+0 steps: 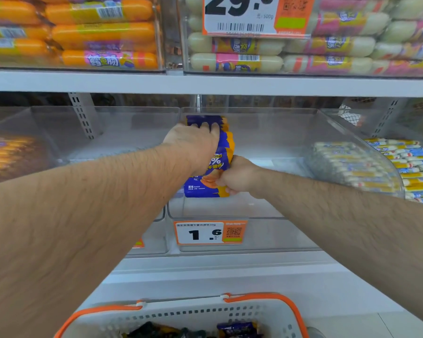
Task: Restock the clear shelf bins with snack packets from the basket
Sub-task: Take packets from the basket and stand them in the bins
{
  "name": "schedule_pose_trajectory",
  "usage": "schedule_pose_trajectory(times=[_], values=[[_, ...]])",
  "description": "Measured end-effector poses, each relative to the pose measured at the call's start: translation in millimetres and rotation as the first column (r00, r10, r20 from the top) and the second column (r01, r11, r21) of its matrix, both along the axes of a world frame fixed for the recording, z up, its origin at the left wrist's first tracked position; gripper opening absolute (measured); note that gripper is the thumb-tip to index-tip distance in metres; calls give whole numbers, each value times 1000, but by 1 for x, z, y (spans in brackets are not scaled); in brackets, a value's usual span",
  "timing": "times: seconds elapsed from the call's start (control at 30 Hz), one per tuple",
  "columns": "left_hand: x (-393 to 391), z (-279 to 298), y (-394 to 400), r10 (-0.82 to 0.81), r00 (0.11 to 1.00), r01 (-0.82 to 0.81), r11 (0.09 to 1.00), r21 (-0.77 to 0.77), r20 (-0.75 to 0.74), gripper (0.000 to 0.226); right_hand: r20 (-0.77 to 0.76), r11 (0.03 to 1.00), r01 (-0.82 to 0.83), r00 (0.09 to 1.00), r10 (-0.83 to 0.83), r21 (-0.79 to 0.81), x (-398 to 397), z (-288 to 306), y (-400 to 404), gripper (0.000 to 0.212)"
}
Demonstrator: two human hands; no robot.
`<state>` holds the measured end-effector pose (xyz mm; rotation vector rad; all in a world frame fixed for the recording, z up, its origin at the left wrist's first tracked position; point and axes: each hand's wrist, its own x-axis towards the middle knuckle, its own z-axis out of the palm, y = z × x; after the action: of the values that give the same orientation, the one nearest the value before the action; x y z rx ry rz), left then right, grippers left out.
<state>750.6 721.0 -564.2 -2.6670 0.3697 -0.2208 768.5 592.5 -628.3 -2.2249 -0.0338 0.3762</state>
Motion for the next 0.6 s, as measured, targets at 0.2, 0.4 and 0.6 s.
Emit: schedule_pose_trajectory(times=[0.2, 0.4, 0.6], values=[[5, 3, 0, 61, 996, -57, 997, 58, -61, 80, -54, 996, -47, 998, 42, -78, -4, 7, -1, 26], [4, 6, -1, 89, 993, -91, 996, -13, -83, 79, -122, 999, -41, 992, 44, 27, -3, 5, 0, 31], [-1, 11, -1, 63, 995, -71, 992, -105, -77, 68, -93, 1000, 11, 996, -11, 3, -1, 3, 1, 31]])
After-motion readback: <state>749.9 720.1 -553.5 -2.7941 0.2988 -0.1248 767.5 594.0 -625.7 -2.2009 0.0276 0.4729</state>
